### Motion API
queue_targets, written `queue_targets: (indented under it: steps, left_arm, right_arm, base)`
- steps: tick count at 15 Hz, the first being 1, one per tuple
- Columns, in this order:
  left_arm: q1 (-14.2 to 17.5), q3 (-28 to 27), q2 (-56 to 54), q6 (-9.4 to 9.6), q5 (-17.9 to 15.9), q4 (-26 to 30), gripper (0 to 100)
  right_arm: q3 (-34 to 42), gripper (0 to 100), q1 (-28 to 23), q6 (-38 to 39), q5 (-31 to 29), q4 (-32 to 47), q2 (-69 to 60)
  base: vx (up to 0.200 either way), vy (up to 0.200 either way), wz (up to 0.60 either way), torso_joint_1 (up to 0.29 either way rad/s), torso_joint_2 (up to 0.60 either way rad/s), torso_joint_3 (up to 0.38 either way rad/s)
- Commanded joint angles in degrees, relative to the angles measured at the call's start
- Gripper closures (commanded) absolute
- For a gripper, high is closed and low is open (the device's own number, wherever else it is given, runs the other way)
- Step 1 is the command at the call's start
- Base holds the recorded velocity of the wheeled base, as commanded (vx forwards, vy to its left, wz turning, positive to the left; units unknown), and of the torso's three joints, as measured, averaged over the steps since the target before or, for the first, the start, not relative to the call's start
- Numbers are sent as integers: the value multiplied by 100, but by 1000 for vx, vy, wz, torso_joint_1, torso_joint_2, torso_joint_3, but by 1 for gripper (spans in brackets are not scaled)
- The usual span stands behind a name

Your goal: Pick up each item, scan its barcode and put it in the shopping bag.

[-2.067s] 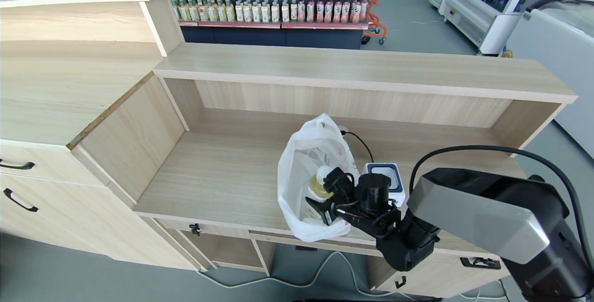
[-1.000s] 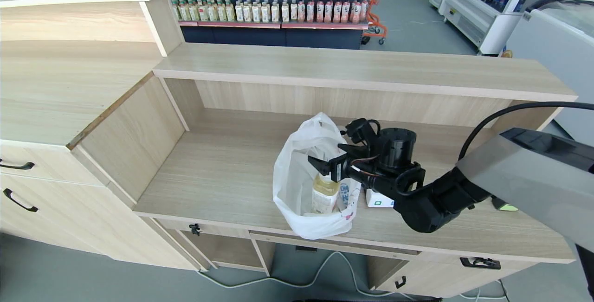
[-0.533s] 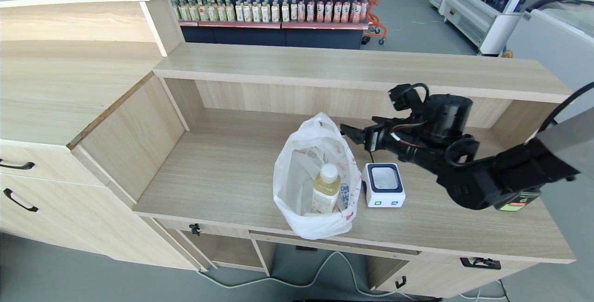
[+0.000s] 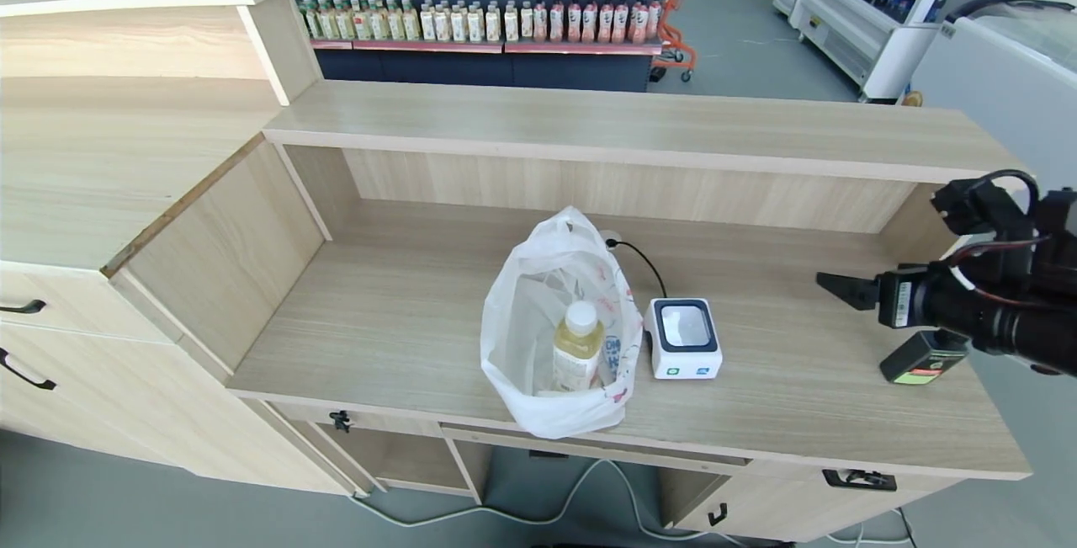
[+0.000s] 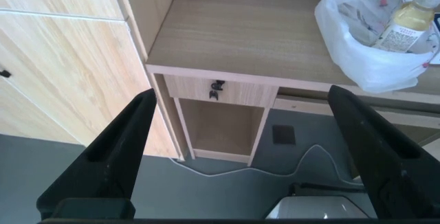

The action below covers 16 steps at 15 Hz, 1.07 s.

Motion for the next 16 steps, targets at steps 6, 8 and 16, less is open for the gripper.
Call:
queue_targets:
  steps: [6,8,16]
  left_arm:
    - [0,0,-2,7,0,0,0]
    - [0,0,-2,16,0,0,0]
    - [0,0,-2,7,0,0,0]
  right_arm:
    - [1169,0,-724,-646,-29,107,-845]
    - [1362,0,-829,-707,-29,107,-880]
    - [1872,0,-838,-980,-37,124,-916]
  base:
    - [0,-200,0,3,2,5]
    - [0,-200,0,0,-2,5]
    - [0,-200,0,4,4,3]
